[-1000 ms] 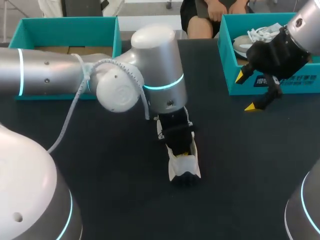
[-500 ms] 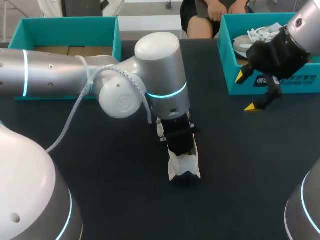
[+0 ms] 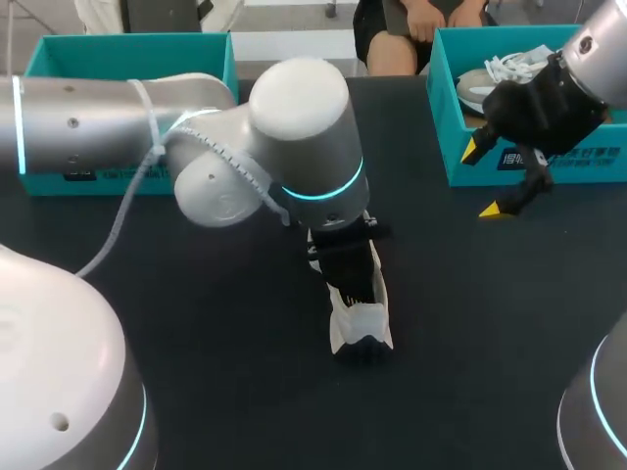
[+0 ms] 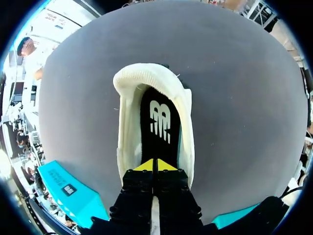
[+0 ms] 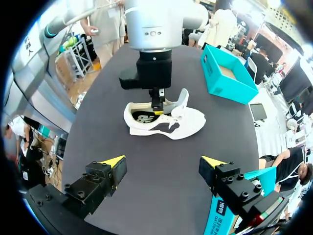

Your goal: Take the shoe out of the shoebox, open the shoe tongue, remove and reinsert the insole, then place the shoe into the shoebox

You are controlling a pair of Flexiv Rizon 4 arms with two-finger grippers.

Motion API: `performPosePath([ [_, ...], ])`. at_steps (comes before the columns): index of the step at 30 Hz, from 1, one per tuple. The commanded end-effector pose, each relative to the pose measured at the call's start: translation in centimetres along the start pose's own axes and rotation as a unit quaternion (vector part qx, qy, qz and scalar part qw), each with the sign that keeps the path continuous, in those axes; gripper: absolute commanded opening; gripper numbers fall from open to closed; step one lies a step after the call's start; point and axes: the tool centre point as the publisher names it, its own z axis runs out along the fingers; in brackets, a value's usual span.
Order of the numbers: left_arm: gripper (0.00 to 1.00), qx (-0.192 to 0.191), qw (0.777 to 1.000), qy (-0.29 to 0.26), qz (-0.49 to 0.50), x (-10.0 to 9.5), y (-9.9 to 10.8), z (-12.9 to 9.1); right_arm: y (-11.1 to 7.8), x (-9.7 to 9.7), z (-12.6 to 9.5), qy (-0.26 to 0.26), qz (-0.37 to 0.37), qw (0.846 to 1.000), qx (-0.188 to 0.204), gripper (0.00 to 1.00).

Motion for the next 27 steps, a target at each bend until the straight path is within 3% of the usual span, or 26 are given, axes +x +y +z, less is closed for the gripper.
performPosePath([
  [1,1.0,-0.019,1.0,0.005,0.003,-0.2,-0.27,0.58,0.05,-0.05,0.07,0.0,0.0,1.0,0.002,1.0],
  [27,1.0,-0.022,0.999,0.026,0.001,-0.03,0.24,-0.23,0.05,-0.05,0.07,0.0,0.0,1.0,0.002,1.0],
])
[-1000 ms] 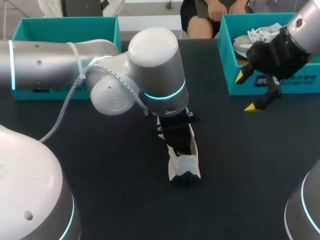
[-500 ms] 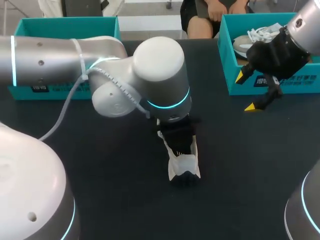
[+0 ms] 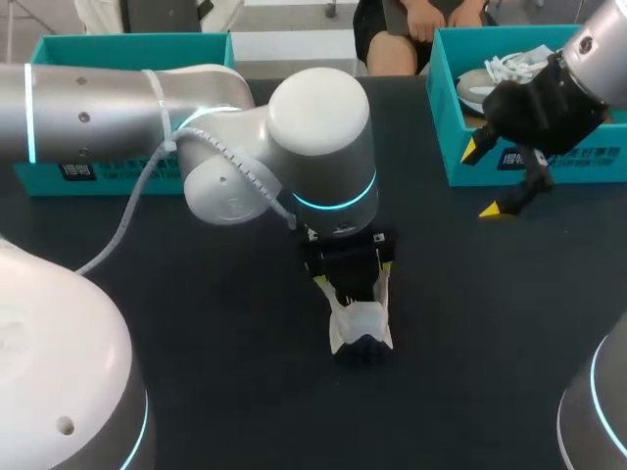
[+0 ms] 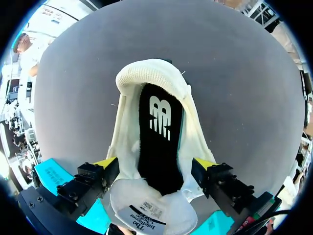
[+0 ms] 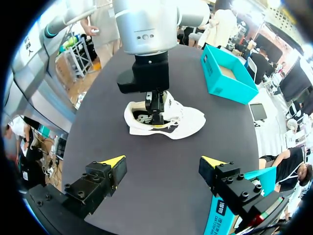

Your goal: Take the shoe out of the shoebox, open the shoe tongue, remove and reinsert the insole, then place the shoe into the shoebox

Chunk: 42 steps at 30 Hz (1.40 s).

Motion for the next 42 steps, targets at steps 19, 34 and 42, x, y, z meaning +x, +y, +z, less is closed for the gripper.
performPosePath([
  [19,1.0,-0.024,0.999,0.003,0.026,-0.9,2.8,-4.2,0.0,-0.1,0.1,0.0,0.0,1.0,0.002,1.0],
  [34,1.0,-0.076,0.996,-0.035,0.022,-1.9,7.9,-5.6,0.0,-0.1,0.1,0.0,0.0,1.0,0.002,1.0],
  [42,1.0,-0.076,0.996,-0.037,0.026,-2.0,8.9,-6.2,0.0,-0.1,0.1,0.0,0.0,1.0,0.002,1.0],
])
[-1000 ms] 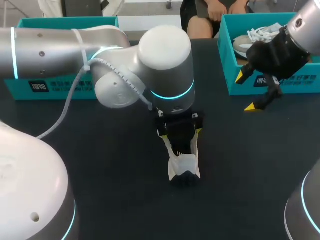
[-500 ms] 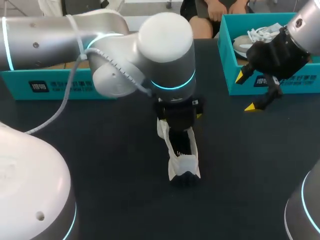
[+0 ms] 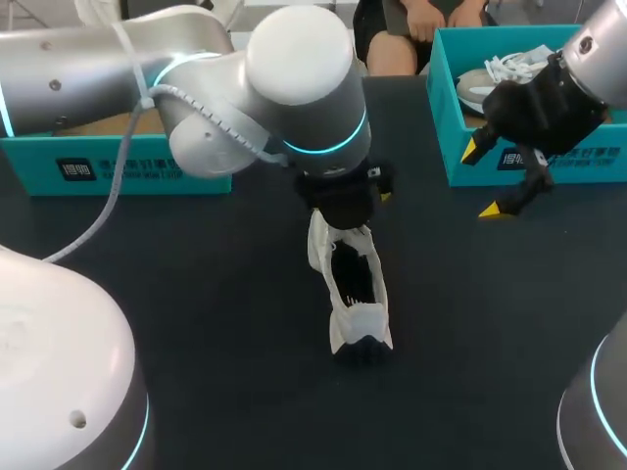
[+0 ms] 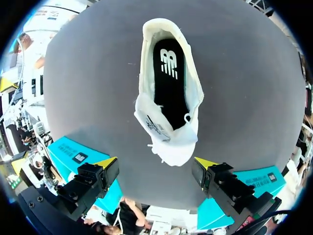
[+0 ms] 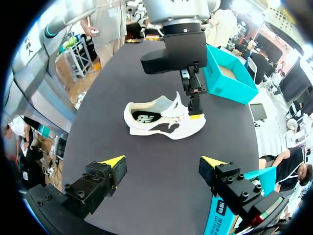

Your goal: Take the shoe out of the shoebox, open the shoe tongue, remove and reinsert the insole, then place the shoe into the shoebox

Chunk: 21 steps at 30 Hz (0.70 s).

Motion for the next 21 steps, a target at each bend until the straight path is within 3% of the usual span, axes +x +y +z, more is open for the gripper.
performPosePath([
  [1,1.0,0.008,1.0,0.005,0.007,0.2,0.4,-0.1,0.0,-0.1,0.1,0.0,0.0,1.0,0.001,1.0],
  [4,0.99,0.018,1.0,0.01,0.018,0.0,0.5,0.6,0.0,-0.1,0.1,0.0,0.0,1.0,0.001,1.0],
  [5,0.6,0.02,1.0,0.01,0.019,-0.2,0.5,0.8,0.0,-0.1,0.1,0.0,0.0,1.0,0.001,1.0],
  [6,0.49,0.017,0.999,0.017,0.024,-0.3,0.6,1.1,0.0,-0.1,0.1,0.0,0.0,1.0,0.001,1.0],
  [11,0.43,0.028,0.999,0.014,0.029,-0.4,0.7,1.4,0.0,-0.1,0.1,0.0,0.0,1.0,0.001,1.0],
  [13,0.33,0.039,0.999,0.01,0.026,-0.3,0.6,1.1,0.0,-0.1,0.1,0.0,0.0,1.0,0.001,1.0],
  [16,0.28,0.043,0.999,0.011,0.026,0.1,0.4,1.2,0.0,-0.1,0.1,0.0,0.0,1.0,0.001,1.0],
  [21,0.3,0.056,0.997,0.028,0.047,1.1,-0.3,1.7,0.0,-0.1,0.1,0.0,0.0,1.0,0.001,1.0],
])
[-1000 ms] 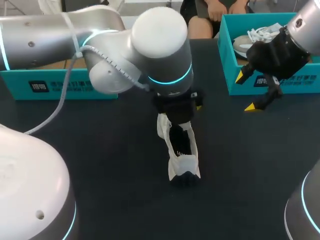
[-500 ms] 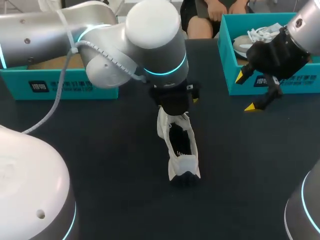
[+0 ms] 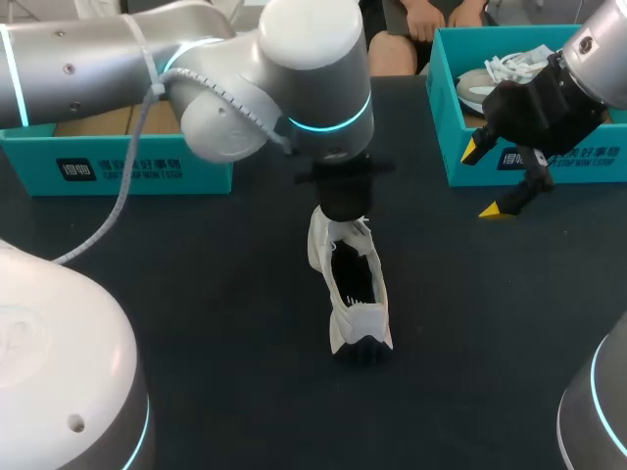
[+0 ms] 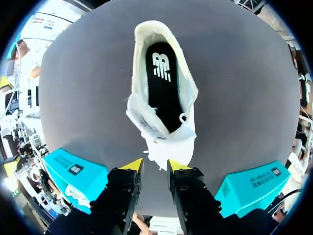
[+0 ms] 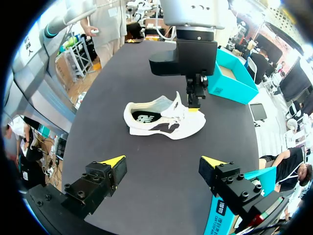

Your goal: Take the shoe out of the shoebox, open the shoe tongue, remove and reinsert the insole, then place the shoe into the shoebox

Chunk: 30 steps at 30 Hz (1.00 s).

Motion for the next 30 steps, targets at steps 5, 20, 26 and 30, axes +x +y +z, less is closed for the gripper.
performPosePath([
  [5,0.32,0.015,1.0,0.005,0.017,1.0,-0.8,0.5,0.0,-0.1,0.1,0.0,0.0,1.0,0.001,1.0],
  [20,0.26,0.049,0.998,0.013,0.023,1.6,-3.7,1.3,0.0,-0.1,0.1,0.0,0.0,1.0,0.001,1.0],
  [26,0.23,0.055,0.998,0.012,0.018,1.2,-4.2,1.6,0.0,-0.1,0.1,0.0,0.0,1.0,0.001,1.0],
  [30,0.2,0.062,0.998,0.008,0.018,1.1,-4.9,1.9,0.0,-0.1,0.1,0.0,0.0,1.0,0.001,1.0],
])
